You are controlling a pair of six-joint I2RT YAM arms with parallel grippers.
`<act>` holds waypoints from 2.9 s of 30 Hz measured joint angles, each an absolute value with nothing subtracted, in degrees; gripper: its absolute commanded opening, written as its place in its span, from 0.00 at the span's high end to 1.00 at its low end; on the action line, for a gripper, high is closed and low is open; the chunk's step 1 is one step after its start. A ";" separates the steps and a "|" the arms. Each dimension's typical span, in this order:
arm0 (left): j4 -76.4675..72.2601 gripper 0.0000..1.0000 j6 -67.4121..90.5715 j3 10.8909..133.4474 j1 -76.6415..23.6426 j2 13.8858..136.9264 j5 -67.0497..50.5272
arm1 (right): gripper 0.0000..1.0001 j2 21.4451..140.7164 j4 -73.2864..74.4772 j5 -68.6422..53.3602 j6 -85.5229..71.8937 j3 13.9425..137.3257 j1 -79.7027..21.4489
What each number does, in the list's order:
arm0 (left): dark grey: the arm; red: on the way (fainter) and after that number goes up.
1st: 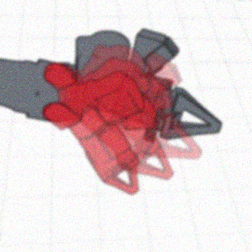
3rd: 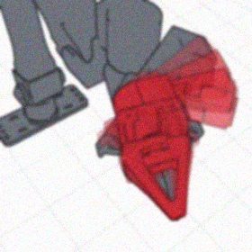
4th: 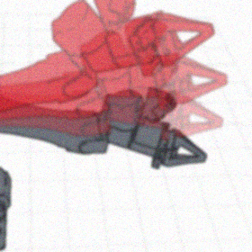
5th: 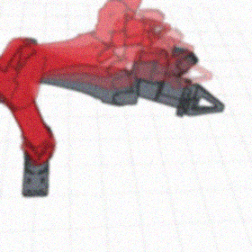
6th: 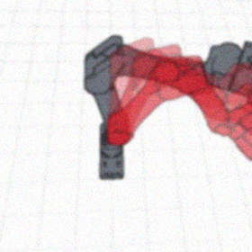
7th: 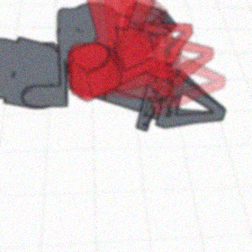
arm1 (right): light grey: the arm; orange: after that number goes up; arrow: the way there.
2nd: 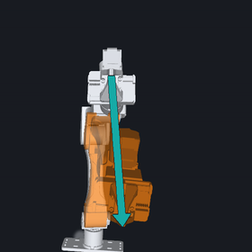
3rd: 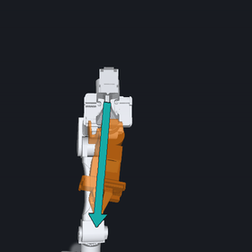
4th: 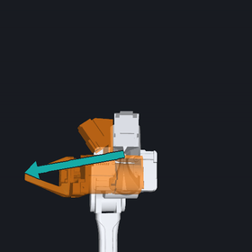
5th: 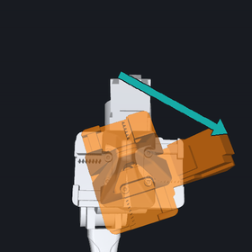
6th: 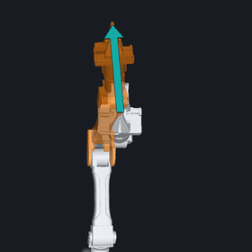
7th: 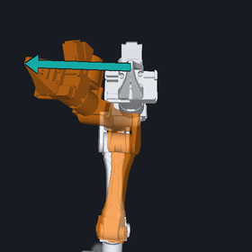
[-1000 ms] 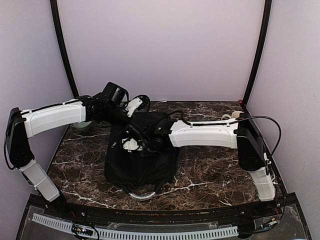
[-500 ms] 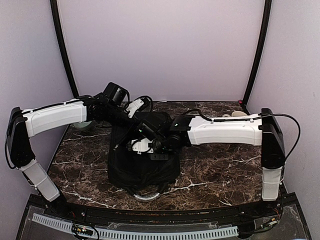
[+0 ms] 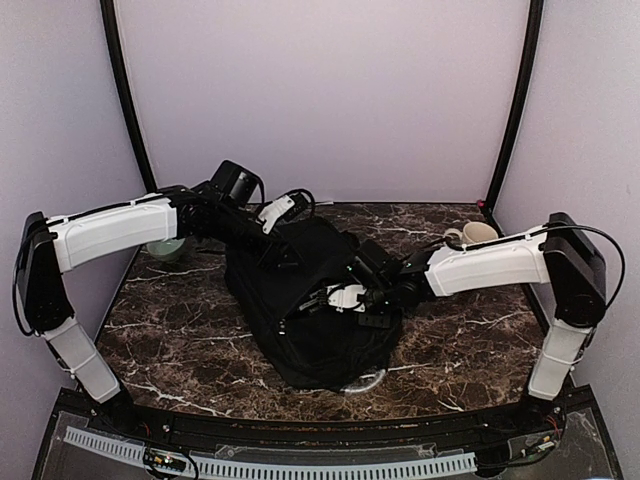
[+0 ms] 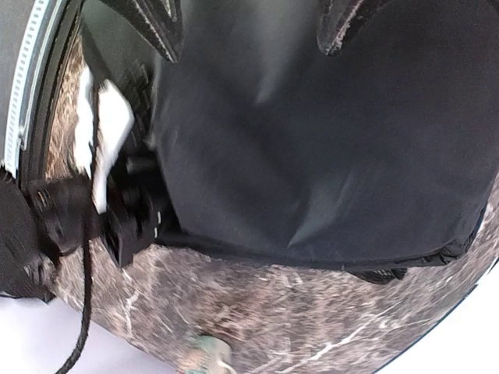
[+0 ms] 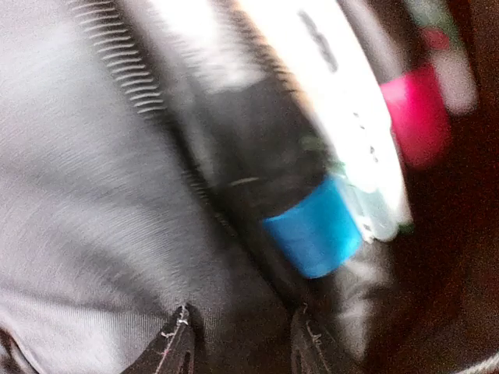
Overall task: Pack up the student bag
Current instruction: Place the pen in the lower front pocket of the bag, then hold the lower front pocket of the student bag, then grab the lower front pocket of the student bag.
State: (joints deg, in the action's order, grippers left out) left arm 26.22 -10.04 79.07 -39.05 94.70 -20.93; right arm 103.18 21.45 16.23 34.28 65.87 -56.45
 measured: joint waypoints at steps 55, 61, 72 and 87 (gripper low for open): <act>-17.45 0.42 58.19 33.82 -48.75 86.63 -12.69 | 0.62 108.90 24.03 -25.45 17.39 76.05 -46.28; -20.08 0.60 55.48 34.15 -49.30 86.63 -13.69 | 0.56 106.28 26.57 -25.74 17.45 76.14 -46.28; -27.79 0.86 48.69 34.57 -49.65 88.20 -17.39 | 0.53 99.46 31.35 -33.47 16.43 76.14 -47.18; -29.80 0.95 45.50 35.66 -50.43 90.21 -18.41 | 0.55 107.37 34.85 -35.14 15.90 77.60 -50.39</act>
